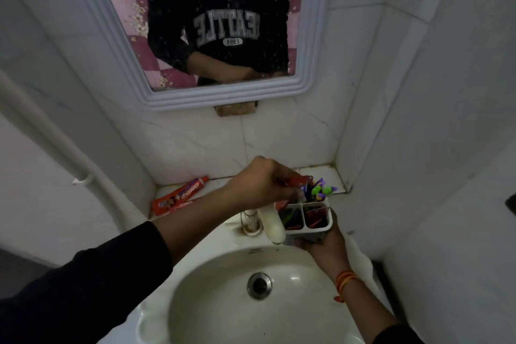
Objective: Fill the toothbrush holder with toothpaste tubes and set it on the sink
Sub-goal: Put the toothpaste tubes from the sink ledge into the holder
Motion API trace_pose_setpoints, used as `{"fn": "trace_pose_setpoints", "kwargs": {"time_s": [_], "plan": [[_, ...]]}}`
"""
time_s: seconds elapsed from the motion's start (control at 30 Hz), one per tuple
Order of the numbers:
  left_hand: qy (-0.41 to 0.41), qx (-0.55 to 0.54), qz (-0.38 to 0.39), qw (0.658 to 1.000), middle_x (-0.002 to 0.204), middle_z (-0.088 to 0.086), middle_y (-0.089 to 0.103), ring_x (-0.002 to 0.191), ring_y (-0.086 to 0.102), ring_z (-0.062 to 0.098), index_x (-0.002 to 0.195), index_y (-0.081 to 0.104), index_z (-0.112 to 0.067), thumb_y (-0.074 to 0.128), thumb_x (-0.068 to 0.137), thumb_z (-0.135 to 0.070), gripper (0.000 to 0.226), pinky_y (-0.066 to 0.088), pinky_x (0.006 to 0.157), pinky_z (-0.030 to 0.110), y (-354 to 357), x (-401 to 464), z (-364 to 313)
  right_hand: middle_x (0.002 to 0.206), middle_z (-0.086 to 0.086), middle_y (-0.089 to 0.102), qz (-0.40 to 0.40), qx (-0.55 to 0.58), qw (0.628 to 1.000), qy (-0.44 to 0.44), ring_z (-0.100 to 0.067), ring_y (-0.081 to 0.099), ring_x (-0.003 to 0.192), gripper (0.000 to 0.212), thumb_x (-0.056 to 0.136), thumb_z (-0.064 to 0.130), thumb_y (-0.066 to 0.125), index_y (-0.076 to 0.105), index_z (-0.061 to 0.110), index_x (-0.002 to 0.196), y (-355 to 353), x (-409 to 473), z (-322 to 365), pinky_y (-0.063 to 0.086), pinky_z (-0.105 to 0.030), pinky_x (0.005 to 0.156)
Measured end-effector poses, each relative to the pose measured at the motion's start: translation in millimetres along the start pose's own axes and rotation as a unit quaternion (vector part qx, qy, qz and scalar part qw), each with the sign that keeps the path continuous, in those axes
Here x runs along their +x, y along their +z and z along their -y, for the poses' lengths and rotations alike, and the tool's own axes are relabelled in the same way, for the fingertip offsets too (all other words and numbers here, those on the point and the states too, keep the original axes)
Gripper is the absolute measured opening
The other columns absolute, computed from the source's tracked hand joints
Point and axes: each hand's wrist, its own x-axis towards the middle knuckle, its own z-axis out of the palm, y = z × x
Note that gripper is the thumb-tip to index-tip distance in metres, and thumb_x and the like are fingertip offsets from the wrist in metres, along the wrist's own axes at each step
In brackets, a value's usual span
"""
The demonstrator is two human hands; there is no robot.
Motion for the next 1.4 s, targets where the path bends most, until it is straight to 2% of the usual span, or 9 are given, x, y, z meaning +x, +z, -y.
{"fn": "trace_pose_setpoints", "kwargs": {"time_s": [0.07,0.23,0.43,0.67,0.87,1.0,1.17,1.3,1.4], "plan": [[-0.013,0.009,-0.001,1.0,0.093,-0.003,0.08,0.083,0.074,0.009,0.109,0.079,-0.027,0.082,0.076,-0.044,0.038,0.06,0.078,0.037,1,1,-5,0.116,0.009,0.064,0.002,-0.01,1.0,-0.006,-0.006,0.062,0.105,0.085,0.062,-0.022,0.085,0.053,0.031,0.12,-1,-1,2,0.059,-0.015,0.064],[-0.035,0.069,0.001,0.997,0.097,-0.003,0.08,0.084,0.073,0.007,0.109,0.08,-0.022,0.081,0.079,-0.032,0.031,0.06,0.081,0.034,12,-5,-11,0.115,0.002,0.066,0.015,-0.035,0.999,-0.004,-0.007,0.064,0.1,0.081,0.062,-0.022,0.084,0.055,0.026,0.121,-6,3,0,0.06,-0.018,0.061],[-0.048,0.071,0.007,0.996,0.101,-0.005,0.08,0.089,0.074,0.006,0.104,0.082,-0.021,0.08,0.081,-0.029,0.024,0.059,0.085,0.027,12,-13,-18,0.108,0.023,0.06,0.02,-0.089,0.996,-0.02,0.009,0.054,0.097,0.084,0.059,-0.012,0.091,0.052,0.041,0.11,-10,5,1,0.048,0.002,0.065],[-0.207,0.079,-0.087,0.971,0.106,0.002,0.078,0.097,0.072,0.015,0.106,0.08,-0.015,0.069,0.092,-0.029,0.022,0.056,0.093,0.029,-8,-19,46,0.121,0.01,0.068,0.013,-0.127,0.991,-0.039,-0.017,0.063,0.116,0.094,0.05,0.002,0.099,0.055,0.05,0.118,-15,8,-8,0.055,-0.048,0.099],[-0.298,0.205,0.028,0.932,0.135,0.008,0.06,0.12,0.06,0.026,0.135,0.059,-0.013,0.061,0.09,-0.011,0.046,0.048,0.1,0.028,7,-25,133,0.123,0.004,0.071,-0.006,-0.126,0.992,-0.03,-0.019,0.066,0.117,0.104,0.041,0.007,0.103,0.055,0.033,0.129,-14,15,-18,0.055,-0.054,0.098],[-0.298,0.267,0.051,0.915,0.132,0.014,0.061,0.122,0.058,0.031,0.125,0.059,-0.008,0.055,0.092,-0.011,0.033,0.047,0.104,0.035,22,-25,168,0.124,-0.006,0.069,-0.009,-0.09,0.996,-0.012,-0.03,0.065,0.117,0.095,0.049,-0.017,0.093,0.058,0.032,0.122,-10,13,-18,0.059,-0.058,0.09],[-0.292,0.274,0.049,0.915,0.124,0.015,0.062,0.115,0.062,0.032,0.117,0.065,-0.009,0.061,0.089,-0.009,0.028,0.05,0.097,0.036,17,-23,181,0.106,-0.003,0.066,-0.008,-0.072,0.997,0.008,-0.006,0.071,0.086,0.087,0.056,-0.033,0.079,0.051,0.014,0.124,-1,6,-4,0.058,-0.013,0.054],[-0.265,0.269,0.032,0.925,0.118,0.014,0.062,0.105,0.062,0.034,0.114,0.066,-0.012,0.058,0.089,-0.016,0.026,0.052,0.091,0.039,11,-25,196,0.114,-0.013,0.061,-0.008,-0.048,0.999,0.011,0.016,0.068,0.072,0.086,0.059,-0.039,0.072,0.047,-0.003,0.133,9,-2,7,0.053,-0.006,0.052],[-0.24,0.221,-0.009,0.945,0.117,0.014,0.063,0.099,0.065,0.034,0.117,0.068,-0.014,0.055,0.096,-0.021,0.026,0.055,0.088,0.04,5,-25,187,0.108,-0.007,0.063,-0.009,-0.035,0.999,0.02,0.008,0.07,0.082,0.086,0.059,-0.037,0.074,0.049,0.001,0.131,11,-3,5,0.052,-0.003,0.055]]}}
